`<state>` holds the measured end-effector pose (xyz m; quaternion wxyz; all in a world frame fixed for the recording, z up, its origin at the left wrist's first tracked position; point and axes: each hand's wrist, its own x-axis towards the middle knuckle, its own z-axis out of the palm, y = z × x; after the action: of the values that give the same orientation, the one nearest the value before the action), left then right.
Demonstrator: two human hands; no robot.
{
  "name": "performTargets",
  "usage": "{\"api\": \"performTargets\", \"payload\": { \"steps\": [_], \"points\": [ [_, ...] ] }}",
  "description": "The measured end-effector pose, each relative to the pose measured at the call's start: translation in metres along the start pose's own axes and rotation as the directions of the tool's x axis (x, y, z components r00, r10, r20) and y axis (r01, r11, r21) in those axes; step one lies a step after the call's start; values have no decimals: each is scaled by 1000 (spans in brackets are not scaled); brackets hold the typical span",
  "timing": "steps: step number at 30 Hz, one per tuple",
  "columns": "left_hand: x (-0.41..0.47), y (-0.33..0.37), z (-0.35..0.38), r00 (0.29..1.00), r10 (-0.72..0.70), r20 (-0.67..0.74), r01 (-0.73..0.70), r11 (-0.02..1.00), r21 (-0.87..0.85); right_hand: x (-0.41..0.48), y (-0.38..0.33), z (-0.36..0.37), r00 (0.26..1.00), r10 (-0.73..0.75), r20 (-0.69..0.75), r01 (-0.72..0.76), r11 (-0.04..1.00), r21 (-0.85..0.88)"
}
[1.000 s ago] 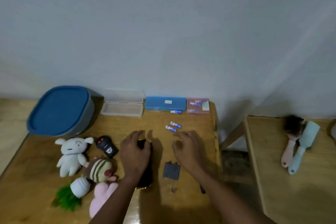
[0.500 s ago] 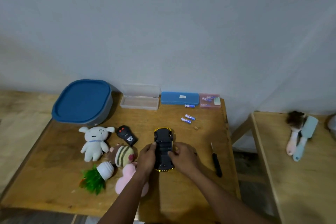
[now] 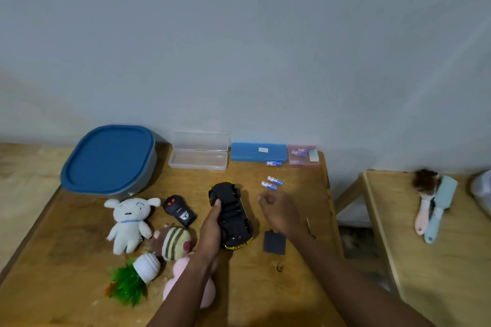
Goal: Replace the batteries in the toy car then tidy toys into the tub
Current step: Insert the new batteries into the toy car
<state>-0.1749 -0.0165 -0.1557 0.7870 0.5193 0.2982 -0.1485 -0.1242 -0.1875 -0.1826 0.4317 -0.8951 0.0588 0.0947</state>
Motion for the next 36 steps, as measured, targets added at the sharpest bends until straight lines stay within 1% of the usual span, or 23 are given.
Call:
{"api": "performTargets", "payload": {
  "steps": [2, 4, 8, 13, 16, 17, 20, 22, 24, 25, 27, 29, 31, 33, 36],
  "points": [
    [-1, 2, 2, 1000, -3, -10, 3, 1000, -26, 21, 5, -10, 996, -40, -78, 24, 981, -190],
    [-2, 6, 3, 1000, -5, -1, 5, 999, -47, 38, 10, -15, 994, -100, -50, 80, 946, -314],
    [-4, 11, 2, 1000, 1, -12, -2, 998, -56, 58, 13, -13, 981, -190, 32, 181, 851, -493],
    [-6, 11, 0, 1000, 4, -5, -4, 998, -62, 63, 28, 3, 952, -303, 47, 263, 729, -632],
    [-8, 12, 0, 1000, -7, -3, 7, 998, -65, 59, 37, 11, 941, -327, 83, 291, 662, -691],
    [-9, 13, -1, 1000, -6, 1, 6, 998, -65, 55, 36, 12, 940, -334, 66, 287, 674, -681],
    [-12, 15, 1, 1000, -3, 5, 4, 998, -68, 40, 26, 14, 939, -345, -12, 274, 767, -580],
    [-15, 16, 2, 1000, -8, 4, 8, 997, -70, 27, 19, 14, 923, -380, -64, 314, 838, -445],
    [-20, 18, 4, 1000, -11, 4, 11, 998, -67, 11, 7, 9, 921, -368, -130, 335, 916, -222],
    [-23, 18, 6, 1000, -12, 5, 13, 998, -66, 1, 2, 6, 930, -327, -168, 315, 944, -96],
    [-28, 19, 10, 1000, -17, -5, 16, 998, -64, -17, -9, -3, 952, -203, -229, 234, 965, 117],
    [-32, 20, 14, 1000, -20, -10, 19, 997, -79, -29, -17, -14, 969, -86, -233, 149, 951, 270],
    [-36, 22, 20, 1000, -21, 9, 22, 994, -107, -39, -27, -28, 968, -38, -249, 136, 911, 390],
    [-40, 27, 27, 999, -8, 38, 12, 992, -126, -49, -41, -43, 962, -2, -272, 148, 842, 519],
    [-49, 35, 40, 994, 50, 93, -35, 987, -156, -60, -63, -66, 963, 60, -262, 143, 713, 687]
  ]
}}
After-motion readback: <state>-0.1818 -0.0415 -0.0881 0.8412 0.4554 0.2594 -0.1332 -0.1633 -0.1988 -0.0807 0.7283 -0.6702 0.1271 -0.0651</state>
